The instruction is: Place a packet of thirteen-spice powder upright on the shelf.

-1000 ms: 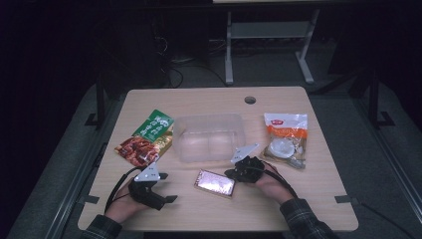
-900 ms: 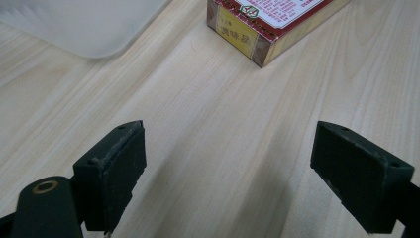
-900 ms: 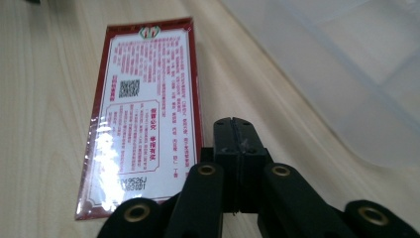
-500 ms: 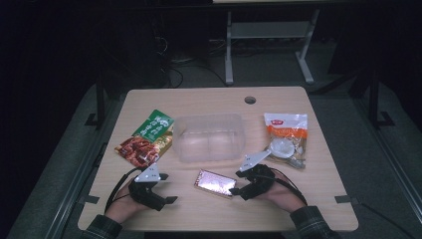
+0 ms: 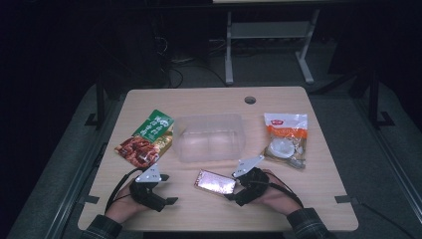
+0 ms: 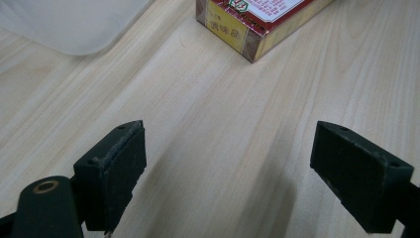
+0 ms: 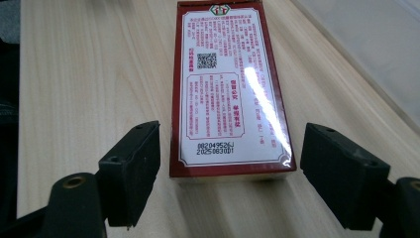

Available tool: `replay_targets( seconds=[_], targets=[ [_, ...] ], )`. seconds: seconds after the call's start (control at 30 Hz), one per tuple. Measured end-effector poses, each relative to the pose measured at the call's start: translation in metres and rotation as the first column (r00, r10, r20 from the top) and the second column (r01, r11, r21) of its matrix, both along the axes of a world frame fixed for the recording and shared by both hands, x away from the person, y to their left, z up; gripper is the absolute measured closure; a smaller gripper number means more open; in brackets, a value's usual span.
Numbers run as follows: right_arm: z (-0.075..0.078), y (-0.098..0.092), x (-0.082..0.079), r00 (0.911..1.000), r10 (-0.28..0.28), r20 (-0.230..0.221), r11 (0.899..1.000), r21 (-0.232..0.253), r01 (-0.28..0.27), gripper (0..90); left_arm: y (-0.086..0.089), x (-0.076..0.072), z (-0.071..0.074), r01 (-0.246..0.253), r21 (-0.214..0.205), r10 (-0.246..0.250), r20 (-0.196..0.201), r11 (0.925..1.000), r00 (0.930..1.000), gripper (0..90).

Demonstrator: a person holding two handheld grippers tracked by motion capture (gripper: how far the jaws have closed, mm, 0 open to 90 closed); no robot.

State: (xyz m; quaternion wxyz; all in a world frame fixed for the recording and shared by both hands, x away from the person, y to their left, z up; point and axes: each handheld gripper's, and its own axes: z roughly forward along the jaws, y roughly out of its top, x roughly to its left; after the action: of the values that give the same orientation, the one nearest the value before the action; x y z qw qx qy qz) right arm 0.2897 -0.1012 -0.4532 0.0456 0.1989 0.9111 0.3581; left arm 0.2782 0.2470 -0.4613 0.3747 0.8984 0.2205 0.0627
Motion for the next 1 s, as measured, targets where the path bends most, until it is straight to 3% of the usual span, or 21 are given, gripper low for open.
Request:
replay_targets(
  seconds=[0.27,0.33,0.37,0.93,1.0],
  targets=[
    [-0.006,0.006,0.001,0.9998,0.020,0.002,0.999,-0.026,-0.020,24.0,0.000,0.000,0.000,0.004,0.003,-0.004,0.002,1.0000,1.0000,13.9],
    [-0.008,0.007,0.003,0.9988,0.041,0.027,0.999,-0.033,-0.040,24.5,0.000,0.000,0.000,0.004,0.004,-0.004,0.002,1.0000,1.0000,13.9],
    [-0.007,0.008,0.002,0.9996,0.026,0.011,0.999,-0.028,-0.026,25.1,0.000,0.000,0.000,0.004,0.004,-0.004,0.001,1.0000,1.0000,13.9],
    [-0.015,0.010,0.006,0.9965,0.069,0.046,0.997,-0.046,-0.067,30.9,0.000,0.000,0.000,0.008,0.006,-0.008,-0.002,1.0000,1.0000,14.4],
    [-0.014,0.010,0.003,0.9977,0.060,0.030,0.997,-0.040,-0.059,30.9,0.000,0.000,-0.001,0.006,0.002,-0.006,-0.002,1.0000,1.0000,14.4]
  ],
)
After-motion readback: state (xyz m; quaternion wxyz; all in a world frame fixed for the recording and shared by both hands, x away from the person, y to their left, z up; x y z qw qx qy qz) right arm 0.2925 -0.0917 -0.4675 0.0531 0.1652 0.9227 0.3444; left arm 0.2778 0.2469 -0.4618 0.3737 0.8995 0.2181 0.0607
